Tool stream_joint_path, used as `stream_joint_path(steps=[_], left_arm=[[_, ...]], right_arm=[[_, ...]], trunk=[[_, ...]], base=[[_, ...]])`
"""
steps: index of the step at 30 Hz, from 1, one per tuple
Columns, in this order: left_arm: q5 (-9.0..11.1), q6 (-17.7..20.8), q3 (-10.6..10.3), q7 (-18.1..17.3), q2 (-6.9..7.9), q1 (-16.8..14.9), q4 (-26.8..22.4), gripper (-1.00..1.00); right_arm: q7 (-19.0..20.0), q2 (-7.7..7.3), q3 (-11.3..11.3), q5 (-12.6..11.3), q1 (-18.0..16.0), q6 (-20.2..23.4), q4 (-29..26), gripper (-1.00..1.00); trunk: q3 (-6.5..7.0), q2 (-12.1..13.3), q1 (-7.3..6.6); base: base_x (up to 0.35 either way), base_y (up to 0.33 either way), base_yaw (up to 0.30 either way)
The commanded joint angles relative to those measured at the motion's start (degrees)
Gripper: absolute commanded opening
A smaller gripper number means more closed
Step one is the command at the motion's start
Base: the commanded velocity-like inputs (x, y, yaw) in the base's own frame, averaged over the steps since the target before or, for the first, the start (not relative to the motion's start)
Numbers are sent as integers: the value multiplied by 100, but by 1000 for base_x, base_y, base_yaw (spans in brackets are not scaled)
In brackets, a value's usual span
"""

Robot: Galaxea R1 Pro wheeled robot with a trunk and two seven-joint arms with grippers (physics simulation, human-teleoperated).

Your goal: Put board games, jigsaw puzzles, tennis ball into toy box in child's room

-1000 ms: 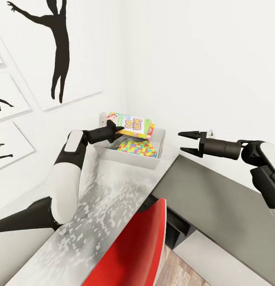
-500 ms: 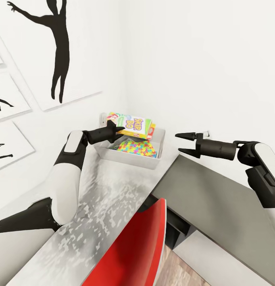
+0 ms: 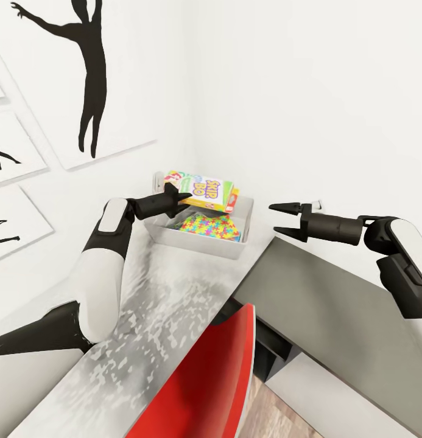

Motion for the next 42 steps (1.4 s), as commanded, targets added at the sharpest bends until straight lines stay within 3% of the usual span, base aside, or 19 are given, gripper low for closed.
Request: stream_joint_path(steps=[1, 7, 13, 16, 35, 42], left_arm=[[3, 37, 36, 9, -8, -7, -2, -100], [2, 34, 24, 21, -8, -70, 141, -100], [-76, -103, 21, 19, 29, -576, 1226, -100], [-87, -168, 25, 24, 52, -686, 1406, -100], [-124, -505, 13, 27, 62, -790, 1538, -100], [-181, -669, 1, 22, 56, -790, 1797, -100]], right_arm=[[-56, -5, 5, -62, -6, -5, -3, 100], [-56, -43, 3, -84, -5, -10, -3, 100], [-59, -74, 2, -110, -5, -4, -10, 100], [-65, -88, 2, -124, -5, -2, -11, 100], [-80, -111, 2, -146, -5, 1, -64, 100], [-82, -202, 3, -167, -5, 14, -69, 100]], trunk=[[-7, -6, 1], [-7, -6, 1], [-7, -6, 1], [-7, -6, 1], [-7, -6, 1], [-7, -6, 1]], base=[[0, 0, 0], [0, 0, 0], [0, 0, 0], [0, 0, 0], [0, 0, 0], [0, 0, 0]])
